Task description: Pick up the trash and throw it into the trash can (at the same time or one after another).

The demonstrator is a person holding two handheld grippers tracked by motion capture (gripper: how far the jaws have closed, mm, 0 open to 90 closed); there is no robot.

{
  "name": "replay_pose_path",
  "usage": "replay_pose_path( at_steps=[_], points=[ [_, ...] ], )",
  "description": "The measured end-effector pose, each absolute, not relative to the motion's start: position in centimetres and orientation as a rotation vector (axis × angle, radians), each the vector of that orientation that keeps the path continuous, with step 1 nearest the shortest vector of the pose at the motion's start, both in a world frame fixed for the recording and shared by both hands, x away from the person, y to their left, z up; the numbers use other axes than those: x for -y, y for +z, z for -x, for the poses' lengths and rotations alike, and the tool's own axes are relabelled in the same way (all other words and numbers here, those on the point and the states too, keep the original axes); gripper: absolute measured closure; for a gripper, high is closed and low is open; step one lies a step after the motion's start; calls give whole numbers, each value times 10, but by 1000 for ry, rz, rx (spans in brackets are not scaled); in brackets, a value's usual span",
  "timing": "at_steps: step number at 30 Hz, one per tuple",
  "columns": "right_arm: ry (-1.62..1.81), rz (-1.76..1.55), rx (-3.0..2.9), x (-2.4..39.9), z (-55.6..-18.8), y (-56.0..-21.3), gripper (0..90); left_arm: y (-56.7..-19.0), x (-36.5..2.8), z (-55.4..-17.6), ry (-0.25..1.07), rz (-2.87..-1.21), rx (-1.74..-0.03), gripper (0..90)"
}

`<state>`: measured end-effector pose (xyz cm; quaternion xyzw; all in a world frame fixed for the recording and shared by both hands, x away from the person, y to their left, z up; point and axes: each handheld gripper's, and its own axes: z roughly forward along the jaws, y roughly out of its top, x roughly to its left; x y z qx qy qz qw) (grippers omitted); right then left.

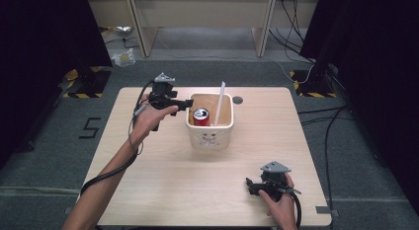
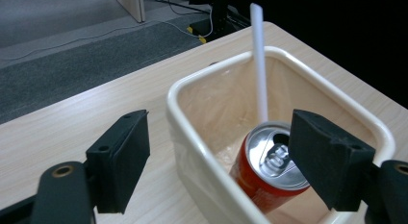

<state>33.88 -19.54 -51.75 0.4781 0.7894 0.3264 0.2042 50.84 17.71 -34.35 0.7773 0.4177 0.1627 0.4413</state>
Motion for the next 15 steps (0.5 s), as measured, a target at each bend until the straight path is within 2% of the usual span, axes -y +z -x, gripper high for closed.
replay_pose_path(
  at_steps=[15],
  points=[
    [909,-1332,-2202,196,-339,-518,68,-362,-208,-502,399,-1897,-1085,221]
  ],
)
